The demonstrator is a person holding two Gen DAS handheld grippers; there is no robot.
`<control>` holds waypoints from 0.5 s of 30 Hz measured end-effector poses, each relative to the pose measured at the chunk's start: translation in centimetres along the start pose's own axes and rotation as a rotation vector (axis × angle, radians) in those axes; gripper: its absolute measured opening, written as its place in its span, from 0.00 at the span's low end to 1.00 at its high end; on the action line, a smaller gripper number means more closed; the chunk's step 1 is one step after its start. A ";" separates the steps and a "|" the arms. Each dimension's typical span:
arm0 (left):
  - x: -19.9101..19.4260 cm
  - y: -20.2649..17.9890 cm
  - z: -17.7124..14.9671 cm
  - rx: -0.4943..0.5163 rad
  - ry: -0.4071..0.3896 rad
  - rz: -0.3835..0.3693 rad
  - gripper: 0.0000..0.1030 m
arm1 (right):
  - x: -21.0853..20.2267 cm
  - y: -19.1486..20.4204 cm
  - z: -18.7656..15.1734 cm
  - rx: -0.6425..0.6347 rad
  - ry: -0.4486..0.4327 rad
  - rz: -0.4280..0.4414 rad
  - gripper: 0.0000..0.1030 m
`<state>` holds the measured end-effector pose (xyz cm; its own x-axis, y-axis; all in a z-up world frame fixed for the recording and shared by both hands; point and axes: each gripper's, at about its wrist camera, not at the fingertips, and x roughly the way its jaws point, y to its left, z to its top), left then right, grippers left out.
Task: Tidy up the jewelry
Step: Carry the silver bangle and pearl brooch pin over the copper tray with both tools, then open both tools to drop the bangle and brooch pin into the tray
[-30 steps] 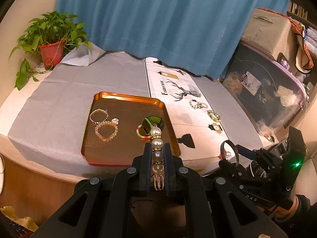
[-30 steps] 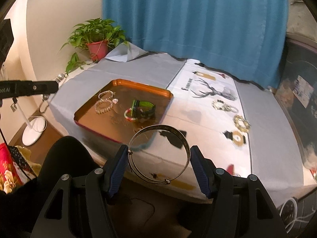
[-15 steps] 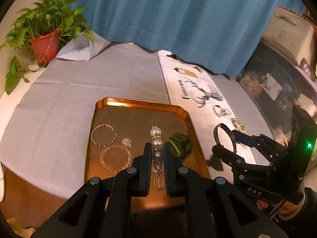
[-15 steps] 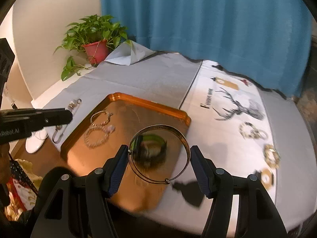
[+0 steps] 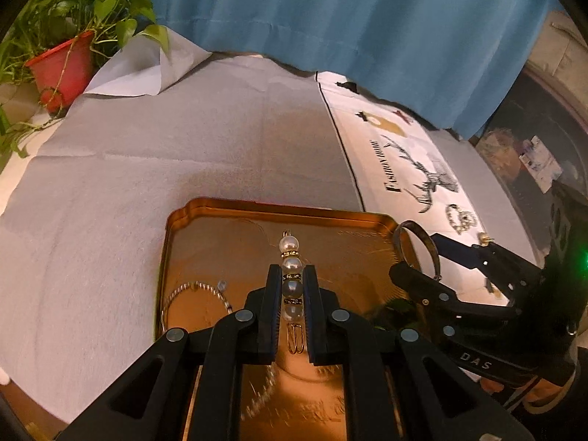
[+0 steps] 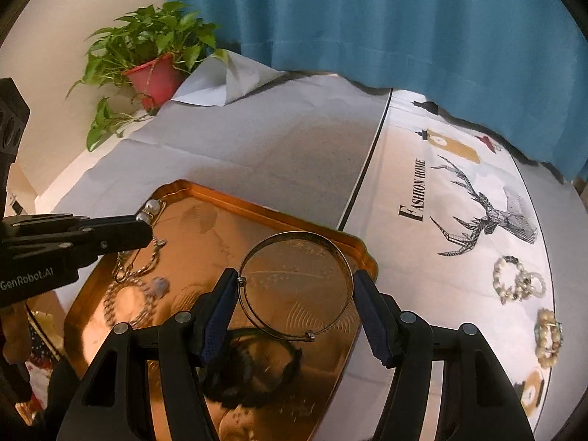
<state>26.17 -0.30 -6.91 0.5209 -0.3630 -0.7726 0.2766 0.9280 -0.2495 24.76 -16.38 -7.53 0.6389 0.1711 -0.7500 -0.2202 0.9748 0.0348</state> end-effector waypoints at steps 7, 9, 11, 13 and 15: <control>-0.7 0.1 -0.4 -0.012 -0.052 0.134 0.83 | 1.5 -0.9 -0.2 0.056 0.039 0.045 0.82; -2.3 -0.1 -1.2 0.007 -0.113 0.172 0.85 | 0.9 -0.9 -0.9 0.058 0.056 0.043 0.82; -3.5 -0.4 -2.2 0.027 -0.114 0.220 0.87 | -0.3 -0.8 -2.0 0.050 0.078 0.039 0.82; -4.9 -0.7 -3.8 0.020 -0.105 0.247 0.87 | -2.1 -0.6 -3.5 0.049 0.079 0.029 0.82; -6.2 -1.0 -5.6 -0.010 -0.095 0.244 0.87 | -4.5 -0.2 -5.6 0.040 0.072 0.015 0.82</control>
<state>18.17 1.48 -5.13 0.6449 -0.1342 -0.7524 0.1254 0.9897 -0.0690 17.74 -18.12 -7.84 0.5806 0.1762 -0.7949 -0.1987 0.9774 0.0716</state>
